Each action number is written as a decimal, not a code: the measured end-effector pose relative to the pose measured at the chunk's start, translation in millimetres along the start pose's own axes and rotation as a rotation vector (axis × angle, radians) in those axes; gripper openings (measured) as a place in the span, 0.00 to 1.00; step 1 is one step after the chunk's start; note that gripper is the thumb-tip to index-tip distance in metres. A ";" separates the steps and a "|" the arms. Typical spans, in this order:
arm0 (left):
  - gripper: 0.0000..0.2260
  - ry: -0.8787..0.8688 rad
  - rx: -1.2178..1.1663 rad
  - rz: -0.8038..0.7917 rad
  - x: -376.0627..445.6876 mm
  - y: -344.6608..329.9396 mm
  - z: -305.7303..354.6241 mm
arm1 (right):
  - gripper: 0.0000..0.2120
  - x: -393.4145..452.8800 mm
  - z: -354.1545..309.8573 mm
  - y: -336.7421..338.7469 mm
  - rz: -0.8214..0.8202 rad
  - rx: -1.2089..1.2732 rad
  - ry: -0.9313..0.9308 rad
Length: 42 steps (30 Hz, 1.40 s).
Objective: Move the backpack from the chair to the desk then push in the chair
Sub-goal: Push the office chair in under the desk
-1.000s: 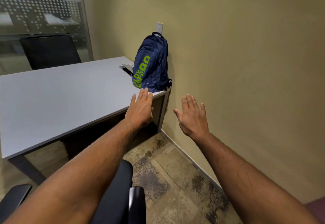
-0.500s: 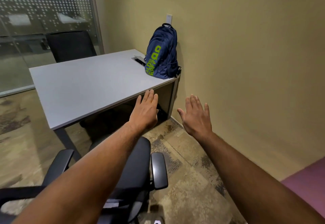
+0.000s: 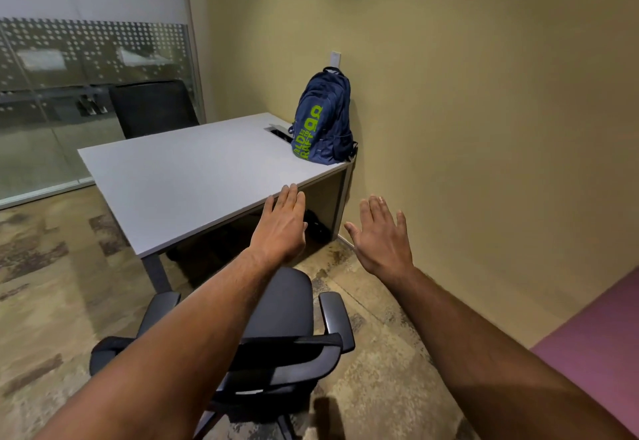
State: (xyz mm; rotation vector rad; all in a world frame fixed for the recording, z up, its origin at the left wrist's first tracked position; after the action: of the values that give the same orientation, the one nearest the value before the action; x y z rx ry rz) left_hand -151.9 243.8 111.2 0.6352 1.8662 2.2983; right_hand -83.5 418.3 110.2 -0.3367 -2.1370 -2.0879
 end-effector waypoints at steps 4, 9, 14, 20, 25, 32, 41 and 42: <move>0.31 -0.065 -0.027 -0.008 -19.8 8.8 -16.0 | 0.33 -19.5 -30.5 11.2 0.022 -0.020 -0.057; 0.30 -0.172 -0.046 -0.048 -52.7 12.4 -43.3 | 0.32 -50.2 -79.5 13.4 0.027 -0.040 -0.144; 0.30 -0.243 -0.038 -0.082 -85.0 15.2 -79.7 | 0.32 -78.6 -129.8 10.1 0.030 -0.051 -0.211; 0.31 -0.283 -0.041 -0.126 -122.6 14.8 -112.4 | 0.32 -107.3 -172.6 3.2 0.010 -0.033 -0.276; 0.30 -0.282 -0.053 -0.180 -151.1 5.1 -131.1 | 0.33 -125.0 -196.9 -7.9 -0.036 -0.027 -0.282; 0.30 -0.200 -0.052 -0.245 -184.4 -15.5 -164.9 | 0.34 -134.1 -213.6 -36.3 -0.098 -0.011 -0.251; 0.36 -0.063 -0.095 -0.371 -226.9 -65.4 -192.0 | 0.37 -161.2 -216.6 -91.1 -0.226 0.053 -0.216; 0.37 -0.057 -0.091 -0.365 -230.6 -68.7 -192.6 | 0.37 -166.4 -213.6 -96.9 -0.247 0.052 -0.213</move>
State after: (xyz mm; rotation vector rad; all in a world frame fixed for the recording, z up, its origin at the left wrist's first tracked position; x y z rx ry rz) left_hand -29.4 5.7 -41.5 0.3123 1.6769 2.0900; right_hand 40.3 192.9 -18.7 -0.3160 -2.4636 -2.2084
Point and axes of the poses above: each hand's wrist, its own x-axis towards the middle knuckle, its own y-axis out of the back of the hand, z = x × y, the point moved 10 cm from there along x, towards the middle knuckle, and after that the axes turned 8 degrees about y, right-handed, at the moved point
